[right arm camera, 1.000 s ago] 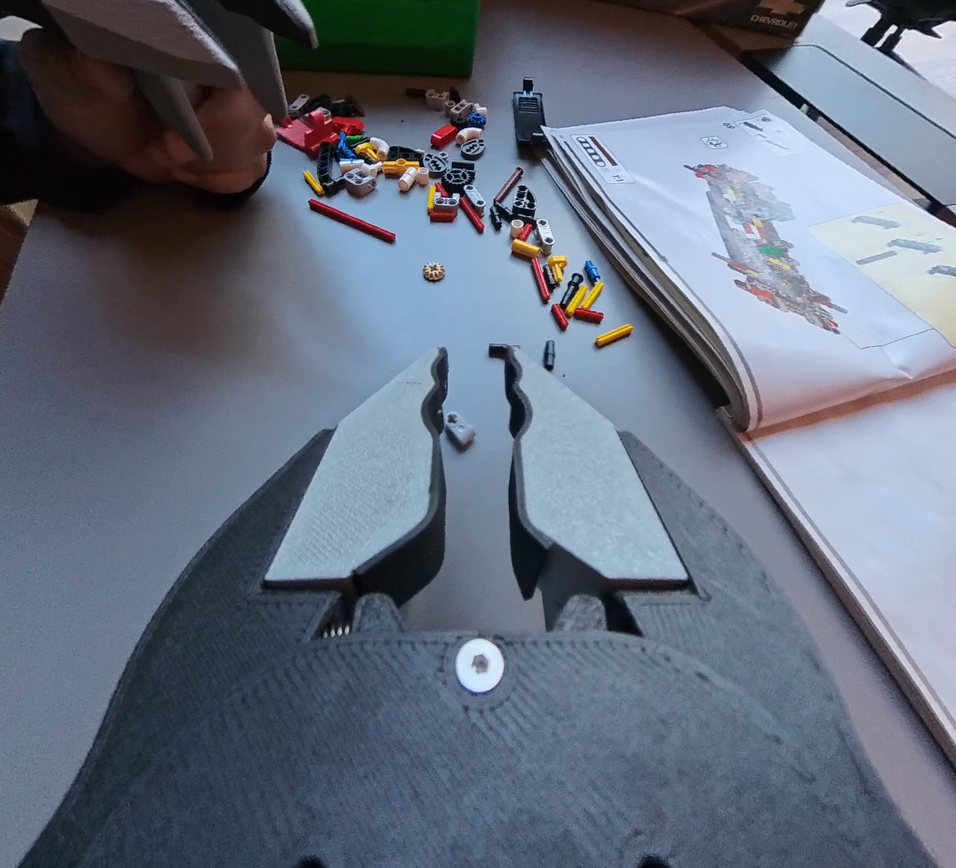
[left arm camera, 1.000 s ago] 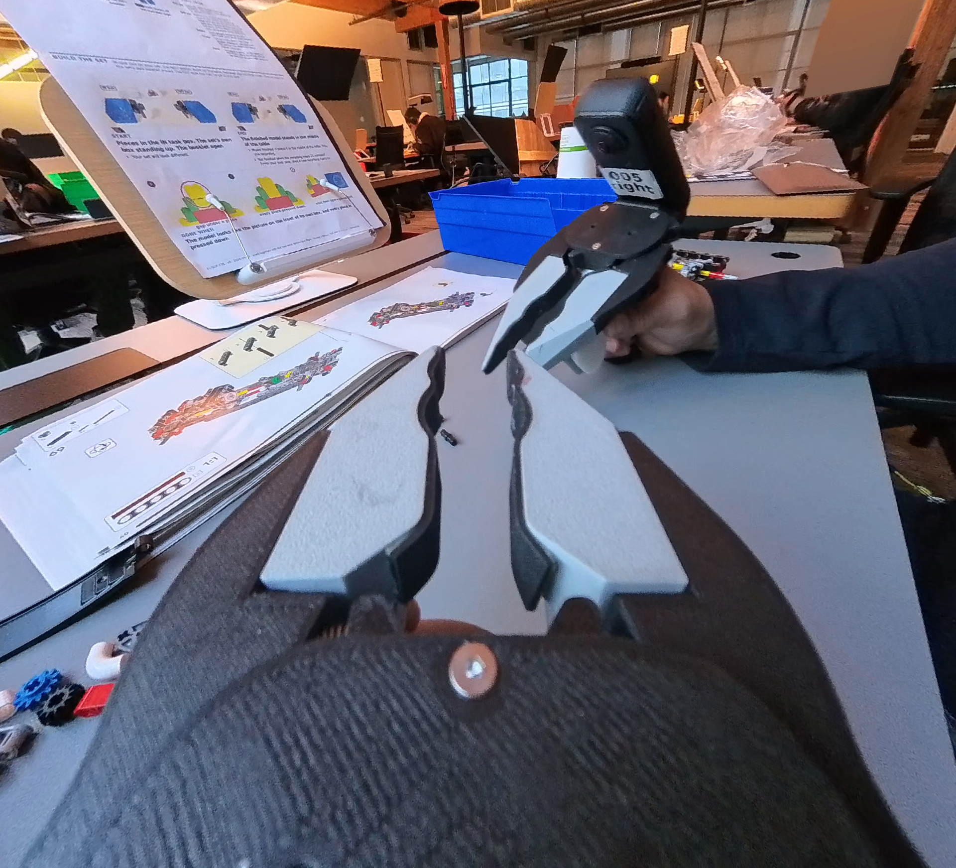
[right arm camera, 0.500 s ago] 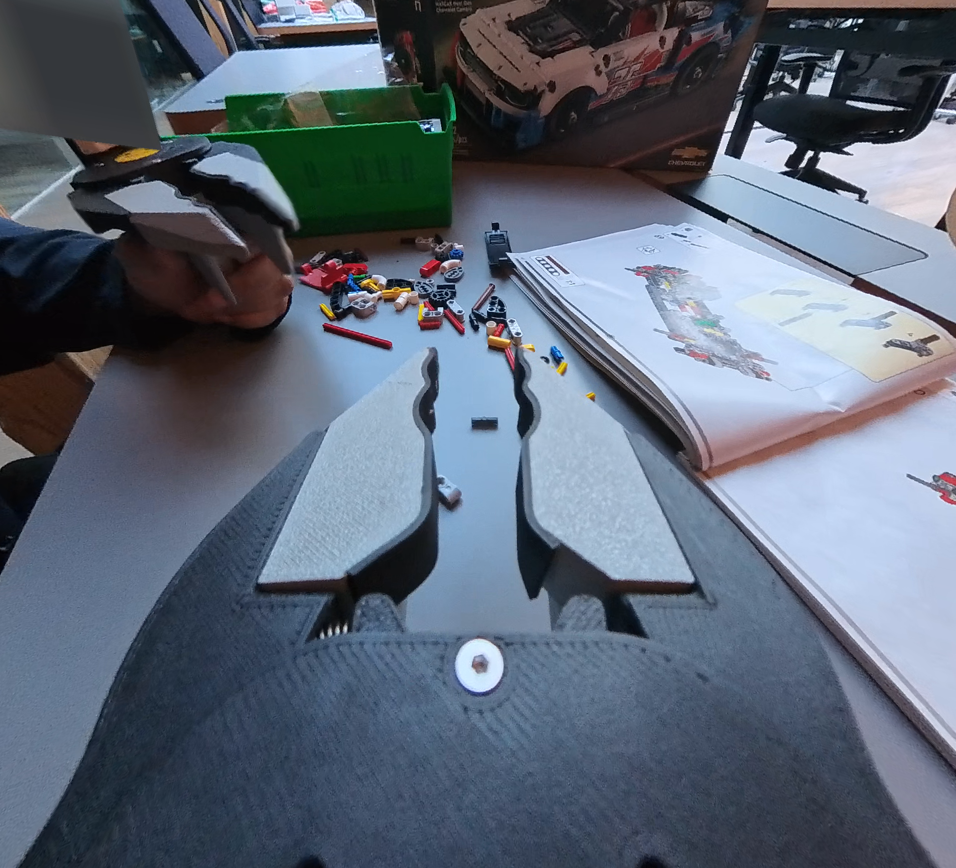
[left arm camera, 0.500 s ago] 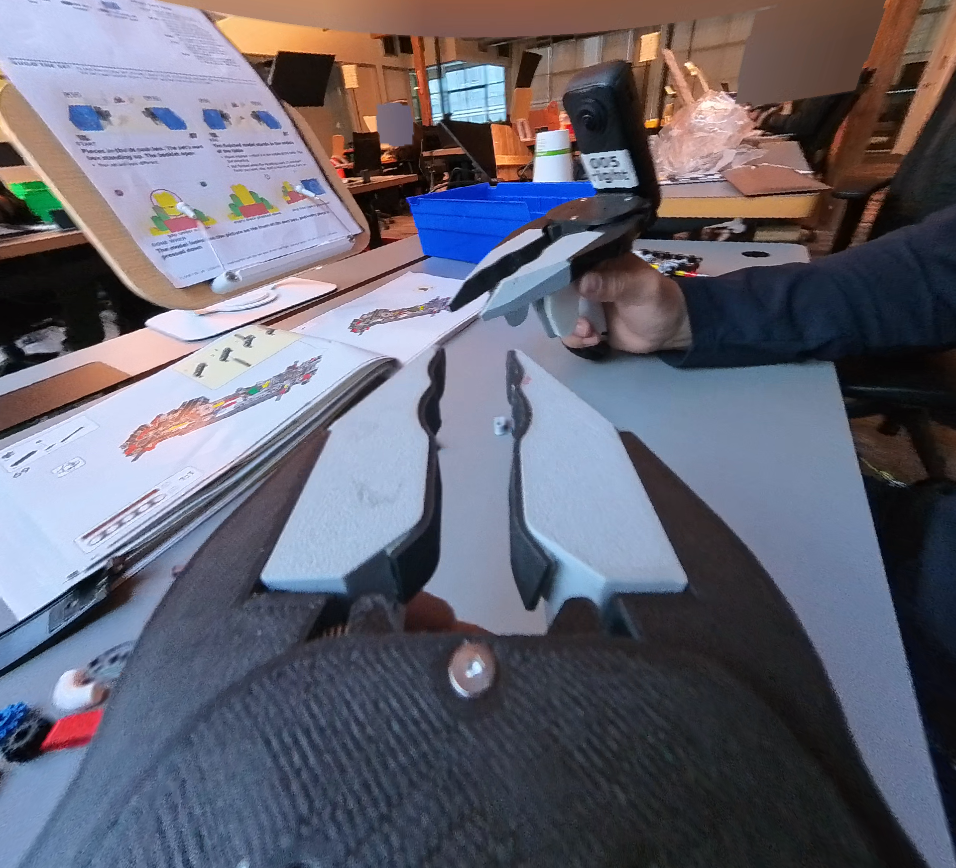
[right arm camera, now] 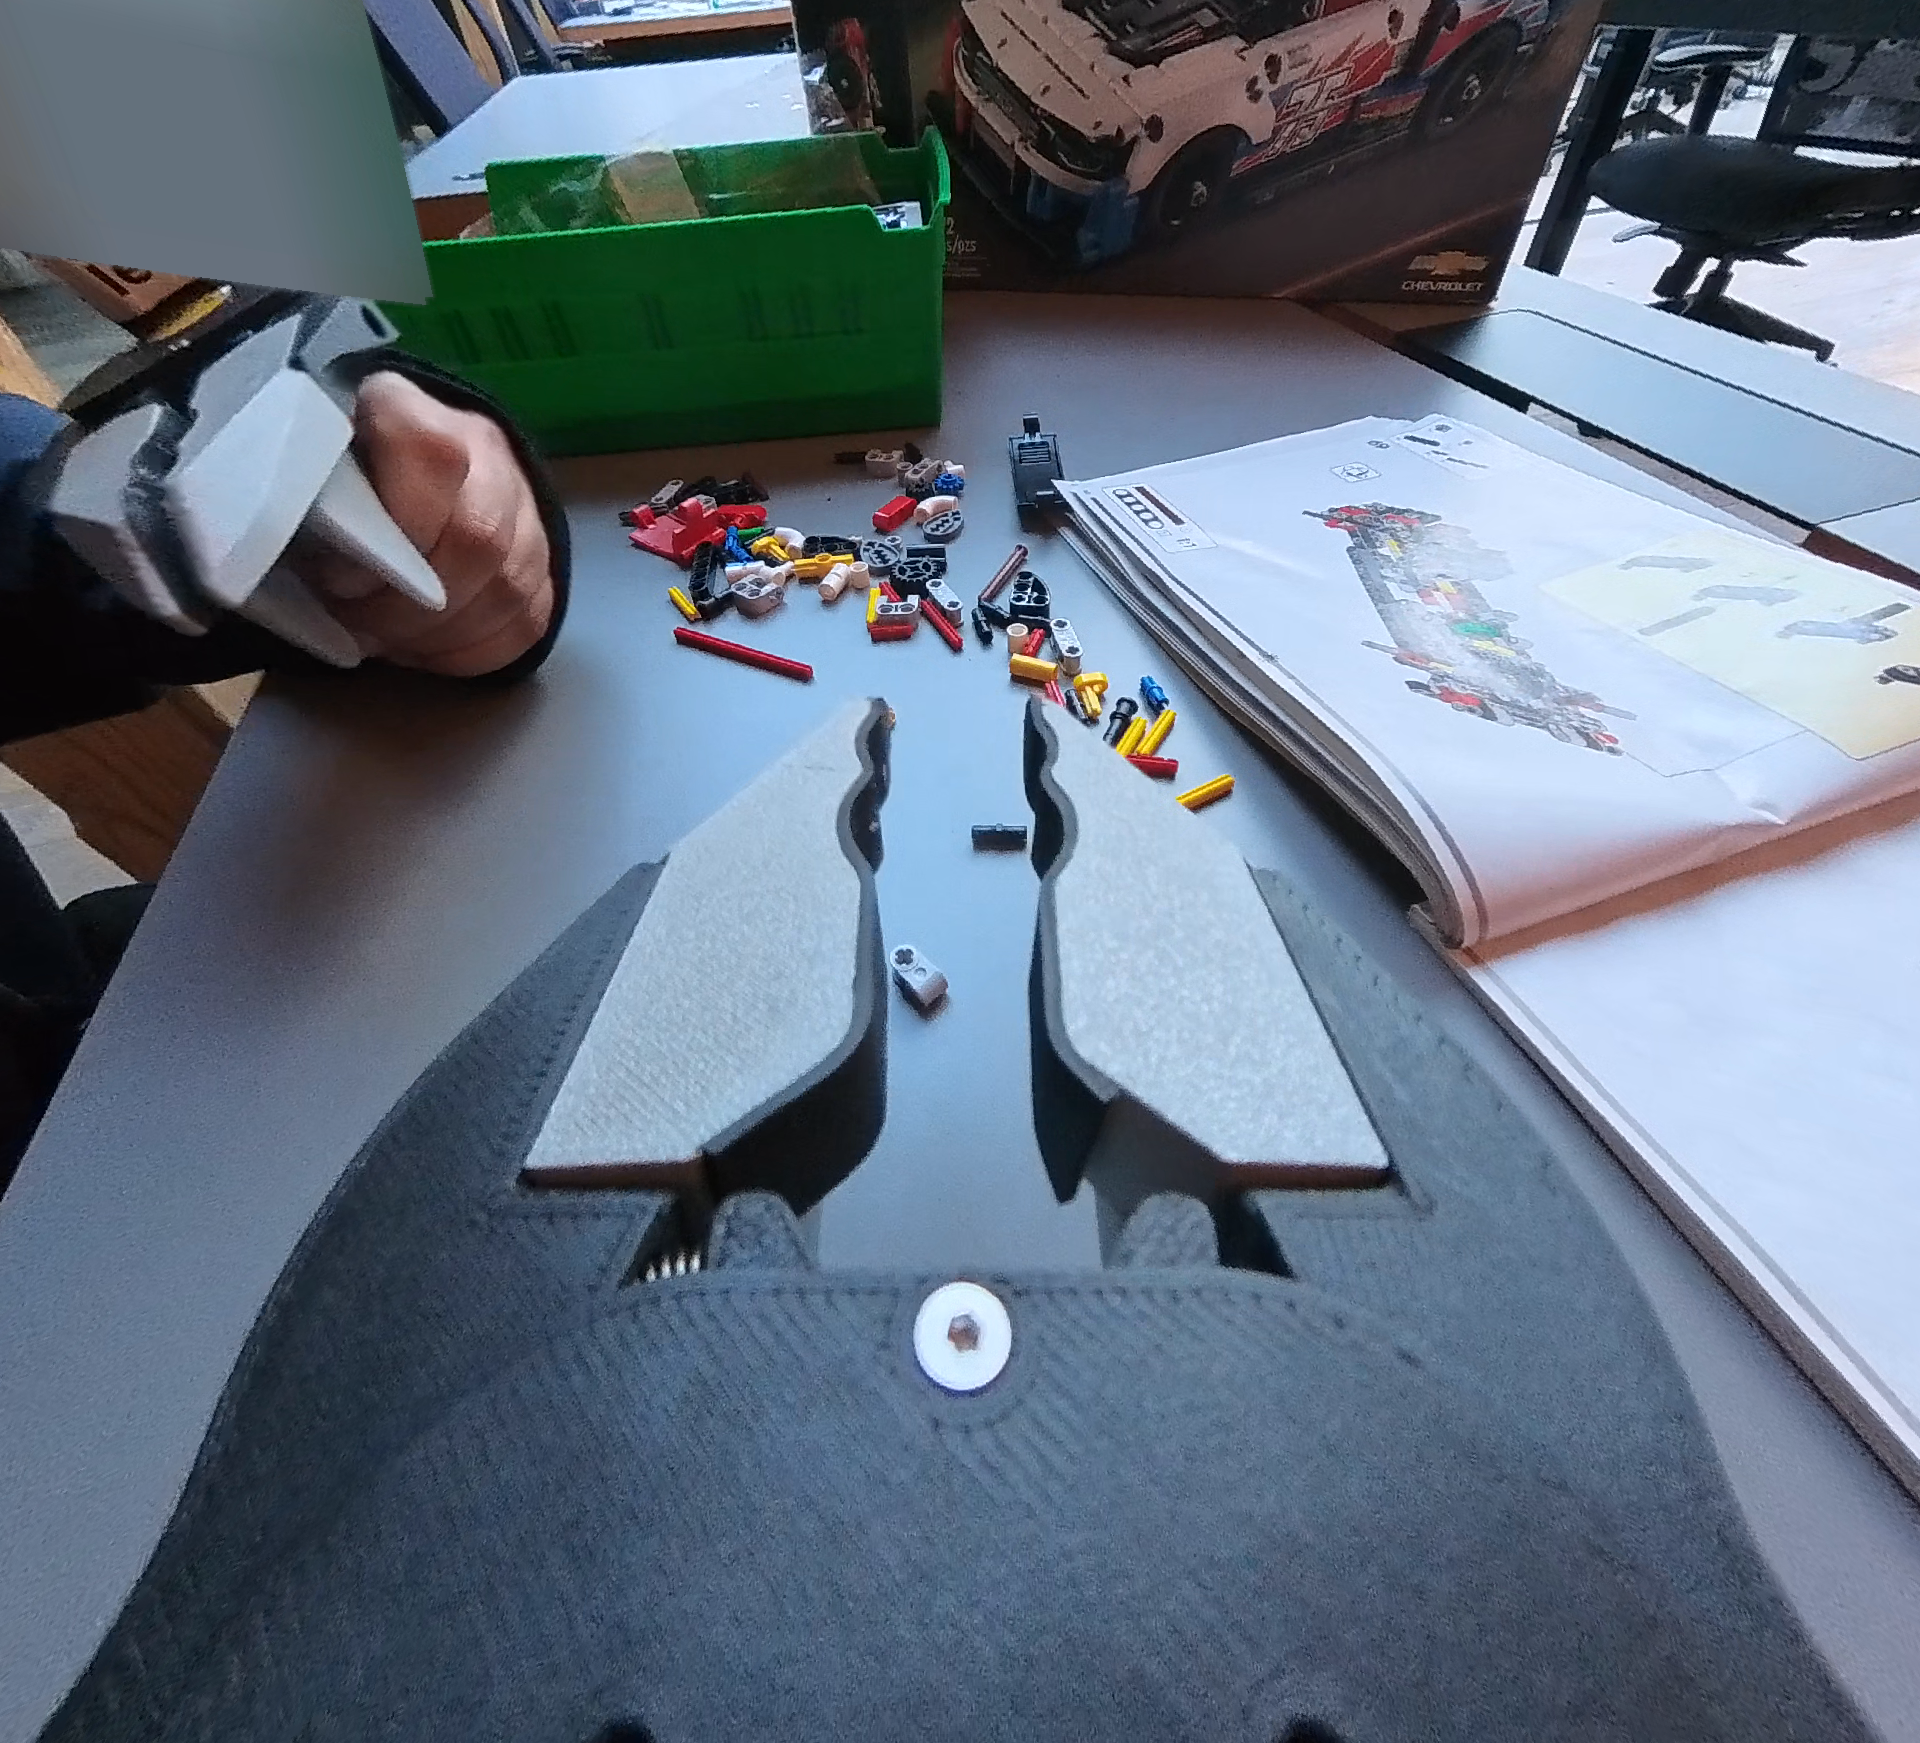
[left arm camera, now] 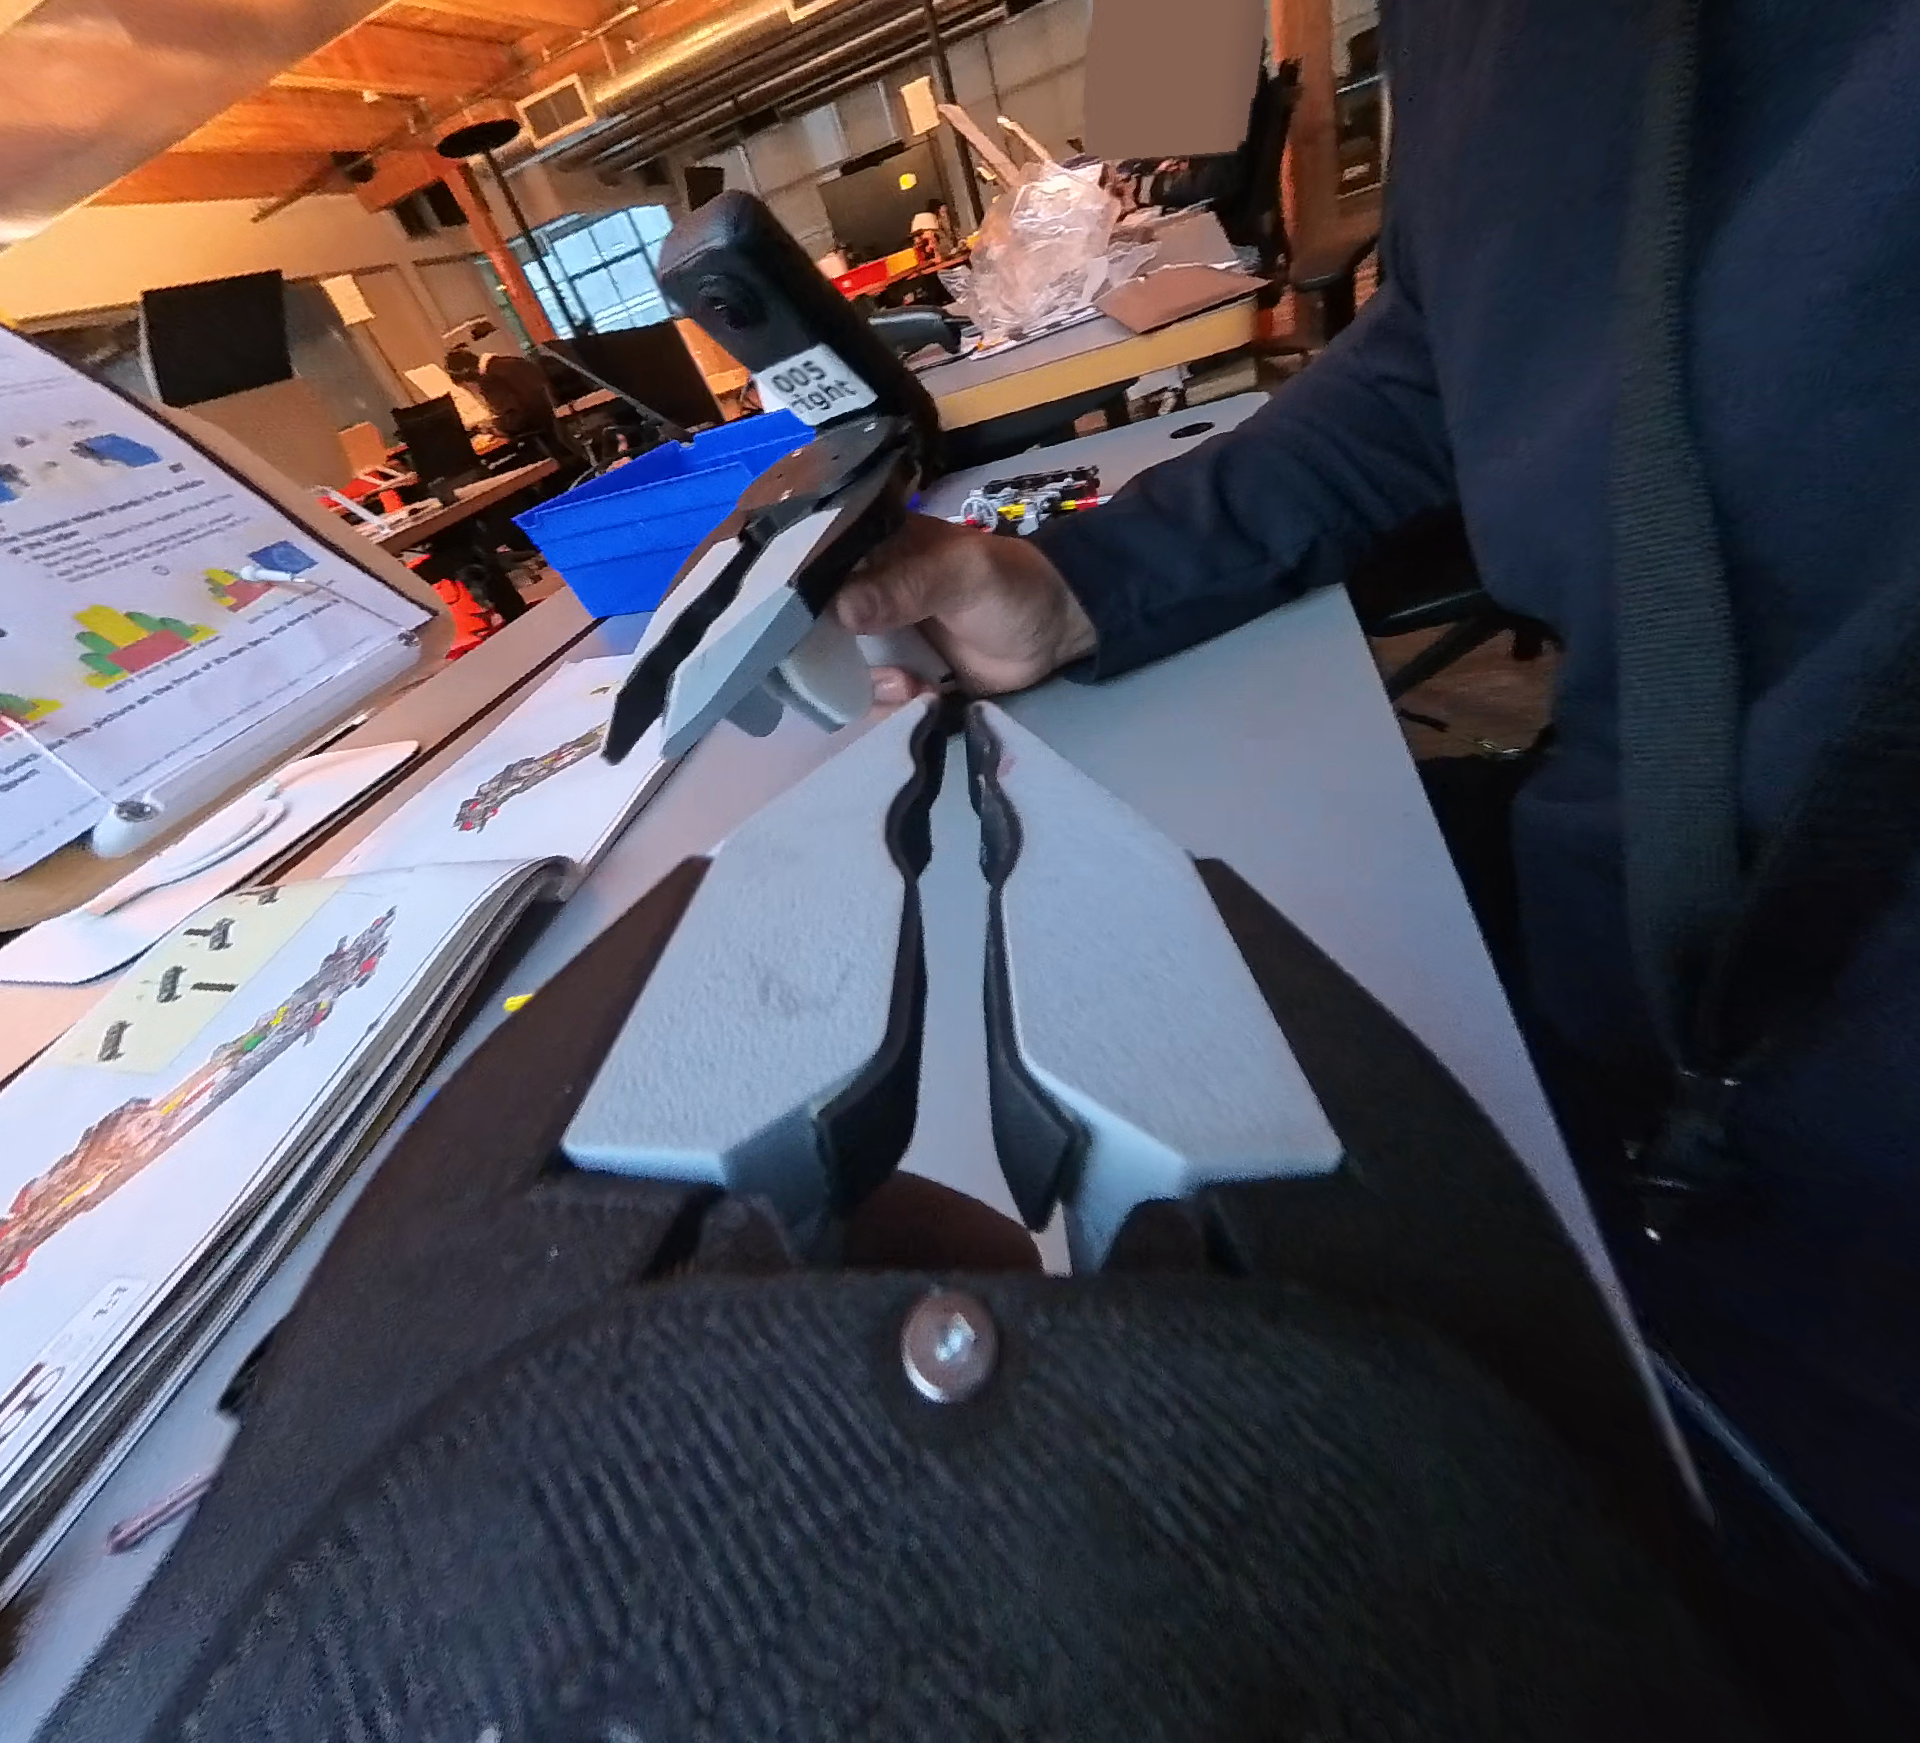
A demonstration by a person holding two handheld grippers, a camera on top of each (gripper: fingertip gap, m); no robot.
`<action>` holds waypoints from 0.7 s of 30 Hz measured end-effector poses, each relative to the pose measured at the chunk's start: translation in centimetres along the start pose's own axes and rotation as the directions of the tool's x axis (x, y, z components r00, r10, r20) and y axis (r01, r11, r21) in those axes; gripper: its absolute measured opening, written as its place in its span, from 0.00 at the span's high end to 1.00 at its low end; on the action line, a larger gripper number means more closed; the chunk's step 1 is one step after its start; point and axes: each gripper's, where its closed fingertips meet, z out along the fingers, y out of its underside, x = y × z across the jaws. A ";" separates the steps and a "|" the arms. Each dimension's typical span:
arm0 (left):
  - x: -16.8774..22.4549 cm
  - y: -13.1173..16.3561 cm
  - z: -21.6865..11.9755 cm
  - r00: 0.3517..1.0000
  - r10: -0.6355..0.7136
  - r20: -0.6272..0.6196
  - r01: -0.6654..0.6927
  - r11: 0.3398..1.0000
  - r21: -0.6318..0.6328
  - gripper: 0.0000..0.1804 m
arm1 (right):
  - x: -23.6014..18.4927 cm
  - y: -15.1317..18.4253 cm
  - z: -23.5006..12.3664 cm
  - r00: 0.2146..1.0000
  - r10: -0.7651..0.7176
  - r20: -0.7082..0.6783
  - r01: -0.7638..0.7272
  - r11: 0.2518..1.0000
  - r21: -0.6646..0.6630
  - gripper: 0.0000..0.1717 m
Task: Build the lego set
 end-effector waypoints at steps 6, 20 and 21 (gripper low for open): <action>1.3 -0.7 0.0 0.994 -0.074 -0.085 0.077 0.996 0.036 1.00 | -0.1 -0.1 -0.2 0.999 -0.028 -0.016 0.028 1.000 0.009 0.88; -3.2 -0.1 -1.2 0.950 -0.312 0.030 0.310 0.949 0.063 1.00 | 1.0 -0.2 1.4 0.995 -0.089 -0.049 0.089 0.996 -0.011 0.90; -3.4 0.0 -1.2 0.944 -0.330 0.029 0.328 0.943 0.065 1.00 | 1.2 -0.2 1.6 0.995 -0.090 -0.046 0.089 0.996 -0.013 0.90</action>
